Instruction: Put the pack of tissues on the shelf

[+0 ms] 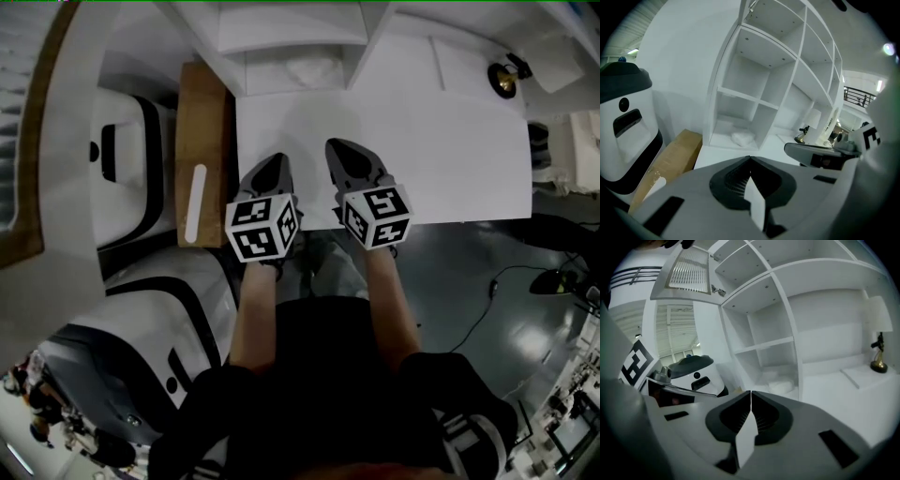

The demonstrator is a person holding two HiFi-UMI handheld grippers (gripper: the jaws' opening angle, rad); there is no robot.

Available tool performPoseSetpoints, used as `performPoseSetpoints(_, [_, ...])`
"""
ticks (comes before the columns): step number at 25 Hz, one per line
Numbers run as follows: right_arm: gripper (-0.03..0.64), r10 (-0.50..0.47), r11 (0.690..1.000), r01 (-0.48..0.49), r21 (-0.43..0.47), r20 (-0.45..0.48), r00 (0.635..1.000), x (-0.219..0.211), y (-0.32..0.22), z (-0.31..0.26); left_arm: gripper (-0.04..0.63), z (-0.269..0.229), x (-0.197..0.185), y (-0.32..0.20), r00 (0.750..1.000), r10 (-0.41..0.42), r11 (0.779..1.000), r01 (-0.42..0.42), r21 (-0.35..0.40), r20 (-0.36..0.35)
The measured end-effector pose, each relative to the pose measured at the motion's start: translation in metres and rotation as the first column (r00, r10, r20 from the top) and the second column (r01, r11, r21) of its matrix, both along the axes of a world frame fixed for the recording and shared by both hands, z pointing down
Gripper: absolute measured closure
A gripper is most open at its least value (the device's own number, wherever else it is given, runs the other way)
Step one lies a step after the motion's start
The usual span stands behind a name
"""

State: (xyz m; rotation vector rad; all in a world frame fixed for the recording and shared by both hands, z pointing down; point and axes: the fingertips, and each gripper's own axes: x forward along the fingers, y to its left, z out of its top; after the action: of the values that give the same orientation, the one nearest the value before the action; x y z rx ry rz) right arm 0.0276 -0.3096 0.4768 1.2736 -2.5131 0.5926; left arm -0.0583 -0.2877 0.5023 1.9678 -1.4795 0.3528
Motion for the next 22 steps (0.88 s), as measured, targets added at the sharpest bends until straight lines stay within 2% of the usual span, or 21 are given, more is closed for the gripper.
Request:
performPoseSetpoints(8, [0.597,-0.067,0.998,0.068,0.001,-0.119,0.991,-0.007,-0.037,0.033,0.584,0.026,0.003,-0.014,1.000,-0.024,0.998,0.024,-0.058,0.002])
performPoseSetpoints(14, [0.595,-0.084,0.996,0.081,-0.026,-0.146,0.986,-0.013,-0.069,0.049,0.584,0.037,-0.002,-0.023,0.999,-0.047,0.996,0.046,-0.079,-0.003])
performPoseSetpoints(16, [0.565,-0.103,0.994,0.097,-0.048,-0.157,0.982,-0.015,-0.077,0.058,0.584,0.040,-0.005,-0.025,0.998,-0.064,0.994,0.063,-0.091,-0.004])
performPoseSetpoints(18, [0.495,-0.129,0.990,0.118,-0.074,-0.164,0.978,-0.018,-0.086,0.066,0.584,0.043,-0.008,-0.027,0.997,-0.083,0.991,0.082,-0.102,-0.008])
performPoseSetpoints(22, [0.495,-0.154,0.987,0.142,-0.073,-0.215,0.964,-0.026,-0.106,0.082,0.584,0.052,-0.010,-0.036,0.995,-0.101,0.989,0.098,-0.115,-0.020])
